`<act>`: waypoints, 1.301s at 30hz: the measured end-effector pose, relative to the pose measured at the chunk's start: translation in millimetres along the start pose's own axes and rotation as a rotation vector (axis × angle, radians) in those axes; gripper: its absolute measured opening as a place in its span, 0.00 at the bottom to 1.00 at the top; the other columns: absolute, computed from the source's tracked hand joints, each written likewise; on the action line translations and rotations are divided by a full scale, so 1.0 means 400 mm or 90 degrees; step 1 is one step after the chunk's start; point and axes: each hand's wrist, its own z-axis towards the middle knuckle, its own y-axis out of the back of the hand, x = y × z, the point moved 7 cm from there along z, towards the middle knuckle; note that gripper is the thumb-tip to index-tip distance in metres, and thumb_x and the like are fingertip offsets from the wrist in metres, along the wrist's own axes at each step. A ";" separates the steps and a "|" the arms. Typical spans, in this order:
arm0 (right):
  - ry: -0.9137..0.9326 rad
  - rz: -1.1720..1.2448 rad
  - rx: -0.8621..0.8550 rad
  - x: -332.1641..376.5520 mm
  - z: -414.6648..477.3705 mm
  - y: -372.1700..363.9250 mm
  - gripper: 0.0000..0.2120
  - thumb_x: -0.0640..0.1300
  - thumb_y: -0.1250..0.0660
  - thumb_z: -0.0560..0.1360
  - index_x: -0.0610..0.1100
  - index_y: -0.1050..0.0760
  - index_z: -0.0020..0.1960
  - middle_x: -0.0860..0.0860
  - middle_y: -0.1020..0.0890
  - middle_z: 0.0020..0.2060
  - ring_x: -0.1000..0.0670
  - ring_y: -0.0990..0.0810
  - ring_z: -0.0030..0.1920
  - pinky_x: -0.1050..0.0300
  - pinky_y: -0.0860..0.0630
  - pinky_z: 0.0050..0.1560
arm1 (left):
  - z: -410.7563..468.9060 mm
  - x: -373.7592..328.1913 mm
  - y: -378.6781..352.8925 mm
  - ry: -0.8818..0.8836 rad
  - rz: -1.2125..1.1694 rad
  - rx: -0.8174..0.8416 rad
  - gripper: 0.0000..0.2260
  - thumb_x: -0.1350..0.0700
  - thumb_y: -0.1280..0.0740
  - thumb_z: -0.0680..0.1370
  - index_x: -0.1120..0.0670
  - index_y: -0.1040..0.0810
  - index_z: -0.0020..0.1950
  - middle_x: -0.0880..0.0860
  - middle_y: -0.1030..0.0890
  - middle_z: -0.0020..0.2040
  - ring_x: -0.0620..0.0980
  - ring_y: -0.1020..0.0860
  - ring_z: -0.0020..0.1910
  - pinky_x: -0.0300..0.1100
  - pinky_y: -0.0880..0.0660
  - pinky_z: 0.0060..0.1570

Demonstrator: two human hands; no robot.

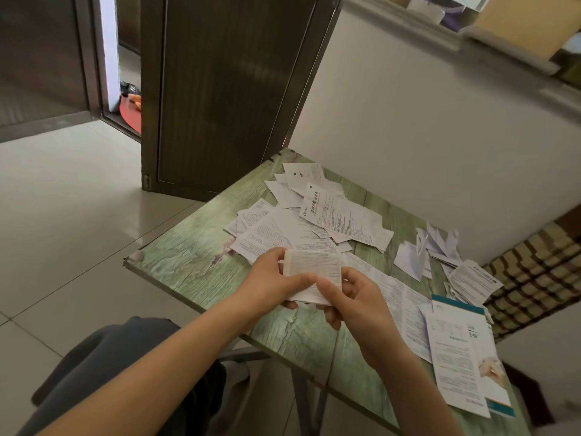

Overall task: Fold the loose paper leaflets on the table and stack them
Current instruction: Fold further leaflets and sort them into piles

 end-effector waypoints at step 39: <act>0.051 -0.365 -0.210 -0.114 -0.035 0.075 0.17 0.47 0.38 0.79 0.47 0.33 0.32 0.54 0.30 0.25 0.56 0.32 0.27 0.63 0.35 0.30 | -0.050 0.043 -0.127 -0.470 0.616 -0.089 0.13 0.50 0.41 0.72 0.52 0.18 0.37 0.46 0.20 0.37 0.49 0.22 0.41 0.41 0.25 0.38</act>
